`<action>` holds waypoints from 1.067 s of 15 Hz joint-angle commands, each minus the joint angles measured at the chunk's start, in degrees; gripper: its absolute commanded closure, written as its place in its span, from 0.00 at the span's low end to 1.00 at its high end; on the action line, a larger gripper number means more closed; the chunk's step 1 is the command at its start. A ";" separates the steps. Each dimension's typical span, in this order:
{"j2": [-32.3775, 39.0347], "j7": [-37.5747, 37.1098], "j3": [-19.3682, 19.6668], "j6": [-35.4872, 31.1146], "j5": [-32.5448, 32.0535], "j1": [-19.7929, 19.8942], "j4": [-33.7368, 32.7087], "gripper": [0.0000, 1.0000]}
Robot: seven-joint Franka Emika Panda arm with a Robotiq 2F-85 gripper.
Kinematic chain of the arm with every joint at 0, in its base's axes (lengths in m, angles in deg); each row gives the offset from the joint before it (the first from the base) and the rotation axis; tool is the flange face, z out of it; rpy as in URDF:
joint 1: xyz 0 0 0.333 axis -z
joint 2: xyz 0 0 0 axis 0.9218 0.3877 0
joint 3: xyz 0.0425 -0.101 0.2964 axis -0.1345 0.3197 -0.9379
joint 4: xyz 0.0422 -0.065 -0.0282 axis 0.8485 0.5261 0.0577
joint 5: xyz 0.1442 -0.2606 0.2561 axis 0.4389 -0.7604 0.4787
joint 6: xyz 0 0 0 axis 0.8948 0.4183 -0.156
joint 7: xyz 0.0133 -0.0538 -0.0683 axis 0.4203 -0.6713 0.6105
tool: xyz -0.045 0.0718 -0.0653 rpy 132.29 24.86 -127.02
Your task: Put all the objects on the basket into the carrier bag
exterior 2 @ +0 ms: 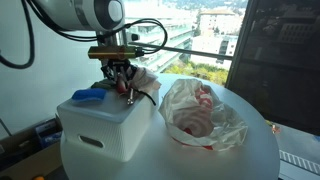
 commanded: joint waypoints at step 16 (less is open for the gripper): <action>-32.20 -1.21 13.28 3.63 2.18 14.40 11.85 0.93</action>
